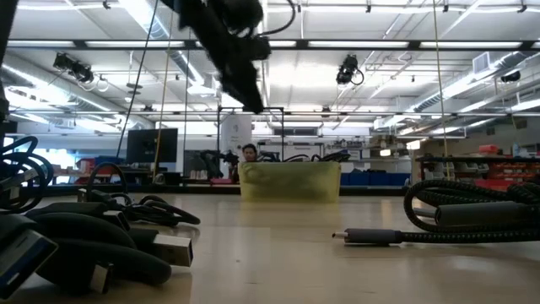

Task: Pick and place USB-C Cables
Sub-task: Put the black charger cable into the yellow bin

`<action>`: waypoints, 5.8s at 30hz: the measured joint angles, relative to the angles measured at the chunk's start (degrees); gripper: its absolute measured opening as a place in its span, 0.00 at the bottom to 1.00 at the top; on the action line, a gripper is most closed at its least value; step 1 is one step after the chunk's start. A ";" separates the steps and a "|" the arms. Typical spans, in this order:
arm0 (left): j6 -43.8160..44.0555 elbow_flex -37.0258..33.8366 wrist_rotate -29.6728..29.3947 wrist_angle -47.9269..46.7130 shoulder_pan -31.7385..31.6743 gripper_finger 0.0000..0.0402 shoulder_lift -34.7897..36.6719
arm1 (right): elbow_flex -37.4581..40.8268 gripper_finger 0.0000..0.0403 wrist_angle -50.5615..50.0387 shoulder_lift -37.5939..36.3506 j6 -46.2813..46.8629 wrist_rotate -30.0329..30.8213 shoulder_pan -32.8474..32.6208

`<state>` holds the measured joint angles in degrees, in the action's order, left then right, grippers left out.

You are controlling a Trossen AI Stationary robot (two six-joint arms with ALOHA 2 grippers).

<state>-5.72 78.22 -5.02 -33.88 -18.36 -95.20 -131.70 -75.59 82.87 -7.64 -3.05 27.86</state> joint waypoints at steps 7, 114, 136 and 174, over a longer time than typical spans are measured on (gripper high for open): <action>43.92 -0.02 -2.49 -26.91 6.58 0.37 6.71 | 0.00 0.30 0.02 0.00 -2.50 -0.02 -0.02; 3.26 1.26 -5.41 -13.44 22.24 0.09 -6.65 | 0.00 0.30 -6.47 4.35 -6.86 -6.03 0.35; -29.31 15.67 7.62 -10.55 -3.70 0.09 -14.52 | 0.00 0.30 -5.57 4.35 -2.83 -5.86 0.35; -24.14 15.65 17.23 -5.82 -8.86 0.09 -24.91 | 0.00 0.30 -3.74 4.35 1.90 -6.03 0.35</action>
<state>-29.86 93.86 12.21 -39.70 -27.22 -120.11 -131.70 -79.33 87.22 -5.74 -9.08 28.20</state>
